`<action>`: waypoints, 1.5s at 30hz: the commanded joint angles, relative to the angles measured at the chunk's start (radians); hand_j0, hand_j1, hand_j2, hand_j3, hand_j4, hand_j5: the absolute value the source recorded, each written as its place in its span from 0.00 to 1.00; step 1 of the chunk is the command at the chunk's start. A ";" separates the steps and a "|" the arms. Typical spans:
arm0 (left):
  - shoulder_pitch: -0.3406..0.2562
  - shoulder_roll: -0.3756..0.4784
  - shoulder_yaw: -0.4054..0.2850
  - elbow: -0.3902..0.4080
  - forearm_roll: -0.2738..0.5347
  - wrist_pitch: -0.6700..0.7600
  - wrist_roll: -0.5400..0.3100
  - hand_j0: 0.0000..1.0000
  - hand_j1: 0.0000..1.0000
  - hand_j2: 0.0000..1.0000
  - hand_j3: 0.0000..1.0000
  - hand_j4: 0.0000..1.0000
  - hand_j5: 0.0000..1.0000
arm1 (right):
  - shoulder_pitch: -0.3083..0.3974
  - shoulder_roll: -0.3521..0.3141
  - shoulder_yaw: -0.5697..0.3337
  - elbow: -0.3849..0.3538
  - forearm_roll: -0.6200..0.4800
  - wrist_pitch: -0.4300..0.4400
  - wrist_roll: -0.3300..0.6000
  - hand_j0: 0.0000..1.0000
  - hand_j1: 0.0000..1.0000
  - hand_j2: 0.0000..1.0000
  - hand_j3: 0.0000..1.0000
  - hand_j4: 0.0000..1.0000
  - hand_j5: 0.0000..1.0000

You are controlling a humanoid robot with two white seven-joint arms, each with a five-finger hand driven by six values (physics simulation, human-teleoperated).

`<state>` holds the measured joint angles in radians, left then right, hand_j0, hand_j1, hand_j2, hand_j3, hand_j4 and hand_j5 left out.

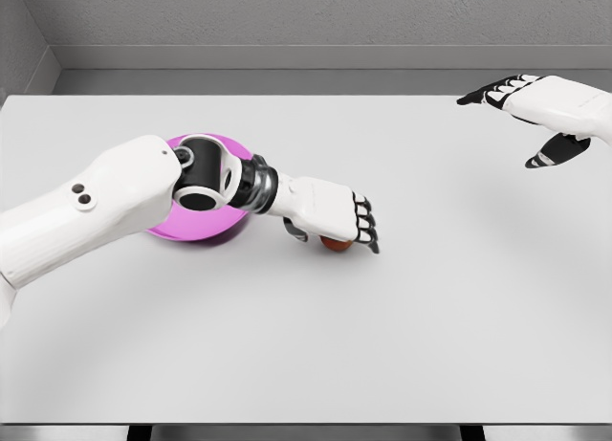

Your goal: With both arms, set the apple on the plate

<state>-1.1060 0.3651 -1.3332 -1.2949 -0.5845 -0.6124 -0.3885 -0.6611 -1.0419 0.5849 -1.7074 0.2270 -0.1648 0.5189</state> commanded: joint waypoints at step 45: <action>0.081 0.393 0.204 -0.046 0.057 0.002 0.008 0.96 0.96 0.96 0.96 0.96 0.96 | 0.000 0.000 0.001 0.000 -0.001 0.001 0.000 1.00 1.00 1.00 1.00 1.00 1.00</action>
<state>-1.0247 0.7576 -1.1328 -1.3485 -0.5468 -0.6153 -0.3857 -0.6611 -1.0403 0.5865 -1.7076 0.2270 -0.1648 0.5189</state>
